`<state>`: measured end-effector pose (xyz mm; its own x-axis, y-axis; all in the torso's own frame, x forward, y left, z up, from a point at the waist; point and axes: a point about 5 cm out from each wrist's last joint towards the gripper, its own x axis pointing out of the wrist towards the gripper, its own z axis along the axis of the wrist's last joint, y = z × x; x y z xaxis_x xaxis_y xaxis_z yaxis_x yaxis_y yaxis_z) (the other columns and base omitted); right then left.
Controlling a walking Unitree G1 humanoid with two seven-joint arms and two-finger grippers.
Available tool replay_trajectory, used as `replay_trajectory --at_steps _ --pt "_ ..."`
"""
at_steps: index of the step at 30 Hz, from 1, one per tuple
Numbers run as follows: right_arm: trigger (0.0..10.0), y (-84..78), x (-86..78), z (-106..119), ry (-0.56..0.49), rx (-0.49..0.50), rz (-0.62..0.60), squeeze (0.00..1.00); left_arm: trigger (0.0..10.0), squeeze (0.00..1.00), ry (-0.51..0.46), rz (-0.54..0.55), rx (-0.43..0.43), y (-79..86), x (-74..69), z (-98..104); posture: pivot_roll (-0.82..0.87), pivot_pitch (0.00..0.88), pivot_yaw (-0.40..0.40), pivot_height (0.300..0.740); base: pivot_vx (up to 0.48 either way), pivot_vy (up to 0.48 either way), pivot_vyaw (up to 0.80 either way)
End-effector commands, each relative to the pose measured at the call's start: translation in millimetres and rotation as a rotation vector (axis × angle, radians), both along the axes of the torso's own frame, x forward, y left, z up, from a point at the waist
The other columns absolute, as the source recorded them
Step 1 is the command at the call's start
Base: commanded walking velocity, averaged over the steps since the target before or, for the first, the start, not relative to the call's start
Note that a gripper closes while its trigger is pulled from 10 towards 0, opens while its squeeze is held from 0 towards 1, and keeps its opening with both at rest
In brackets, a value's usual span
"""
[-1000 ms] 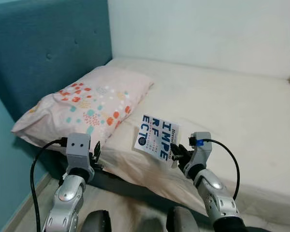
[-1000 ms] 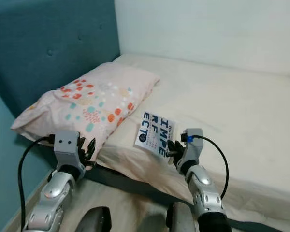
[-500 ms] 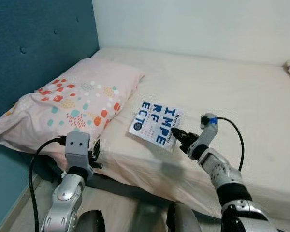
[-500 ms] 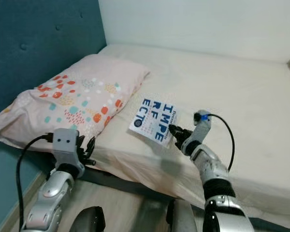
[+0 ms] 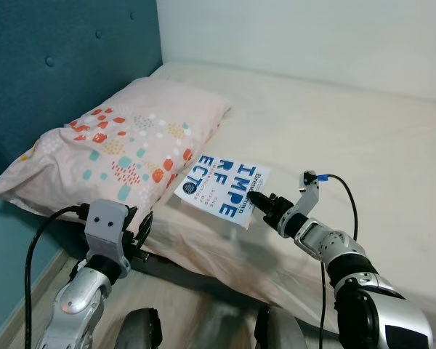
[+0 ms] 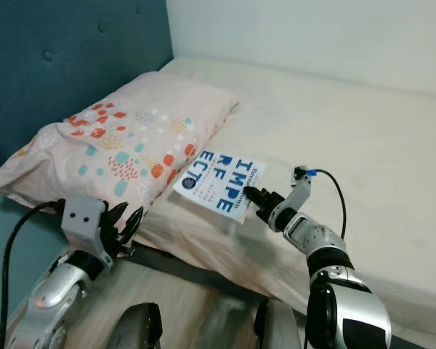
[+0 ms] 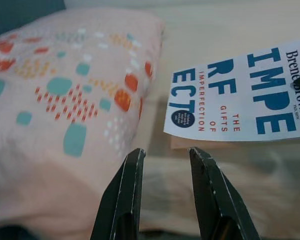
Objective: Clean up the room
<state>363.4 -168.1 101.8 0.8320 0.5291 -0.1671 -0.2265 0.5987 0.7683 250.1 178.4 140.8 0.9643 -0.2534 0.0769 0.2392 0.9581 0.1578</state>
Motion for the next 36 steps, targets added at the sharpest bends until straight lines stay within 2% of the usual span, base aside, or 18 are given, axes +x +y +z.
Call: replay_trajectory --at_steps 1,5,16,22,24,36 --pt "10.0 -1.4 -0.9 -4 0.011 -0.070 0.010 0.00 10.0 0.00 0.024 -0.039 0.032 0.7 -5.4 0 0.21 0.217 -0.068 0.575 0.000 0.000 0.00" --pt "10.0 -4.9 -0.6 -7 -0.004 -0.182 0.018 0.00 10.0 0.00 0.026 -0.084 0.064 1.1 -9.5 4 0.23 0.226 -0.058 0.575 0.000 0.000 0.00" --pt "10.0 -11.4 4.5 0 -0.026 -0.281 0.012 0.00 10.0 0.00 0.035 -0.137 0.110 3.0 -13.8 8 0.24 0.228 -0.045 0.575 0.000 0.000 0.00" --pt "10.0 -16.3 4.2 0 -0.027 -0.345 0.046 0.00 10.0 0.00 0.075 -0.259 0.139 -5.2 -21.7 7 0.26 0.233 -0.033 0.575 0.000 0.000 0.00" --pt "10.0 -16.1 3.6 -1 -0.027 -0.371 0.067 0.00 10.0 0.00 0.079 -0.268 0.144 -5.1 -22.9 7 0.26 0.234 -0.030 0.575 0.000 0.000 0.00" --pt "10.0 -18.7 7.6 7 -0.047 -0.398 0.067 0.00 10.0 0.00 0.087 -0.275 0.150 -3.2 -22.6 10 0.27 0.234 -0.025 0.575 0.000 0.000 0.00"
